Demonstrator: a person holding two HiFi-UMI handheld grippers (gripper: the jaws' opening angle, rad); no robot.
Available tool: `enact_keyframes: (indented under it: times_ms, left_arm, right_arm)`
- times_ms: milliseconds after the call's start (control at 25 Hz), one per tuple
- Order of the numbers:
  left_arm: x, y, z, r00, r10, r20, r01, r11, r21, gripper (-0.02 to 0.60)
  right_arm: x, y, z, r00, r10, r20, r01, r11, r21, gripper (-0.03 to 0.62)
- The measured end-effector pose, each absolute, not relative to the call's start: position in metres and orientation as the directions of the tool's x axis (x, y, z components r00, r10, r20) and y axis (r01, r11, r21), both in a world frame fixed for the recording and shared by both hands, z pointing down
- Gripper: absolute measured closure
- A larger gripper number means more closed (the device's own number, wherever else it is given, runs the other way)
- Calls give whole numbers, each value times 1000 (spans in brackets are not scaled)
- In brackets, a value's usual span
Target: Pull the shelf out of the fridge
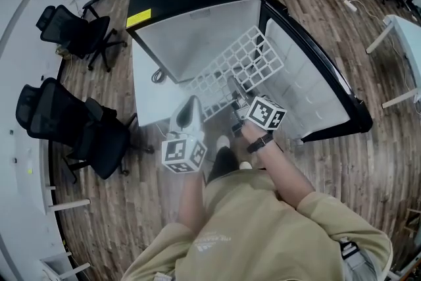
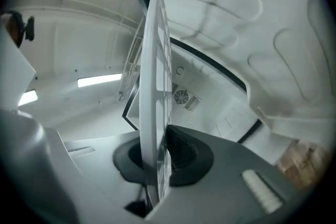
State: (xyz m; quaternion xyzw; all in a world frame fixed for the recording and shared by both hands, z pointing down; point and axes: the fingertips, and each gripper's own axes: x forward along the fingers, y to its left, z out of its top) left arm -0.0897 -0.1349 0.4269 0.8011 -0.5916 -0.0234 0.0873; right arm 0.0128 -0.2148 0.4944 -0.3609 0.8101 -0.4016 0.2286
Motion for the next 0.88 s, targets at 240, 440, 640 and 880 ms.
enact_keyframes:
  times_ms: [240,440,640,880]
  left_arm:
    - [-90,-127,426,275,-960,50,-958,-269,103,580]
    - [-87,-126,425,266,-963,40,-962,-263,72,580]
    - [-84,-127,417,253,-967,24,-967,-253,31,580]
    - [-89,-128,416,235,-972,20,-972,-235,18,580]
  right_arm:
    - [27,-191,455,-621,-783,-37,-691,569,-446,569]
    - [33,-172,422,-612,-786,-86,-763,616,-196,569]
    - [37,-159,414,-594,-801,-73,-801,597,-44,571]
    - [38,-155,411,-577,-814,-72,-816,578,8,571]
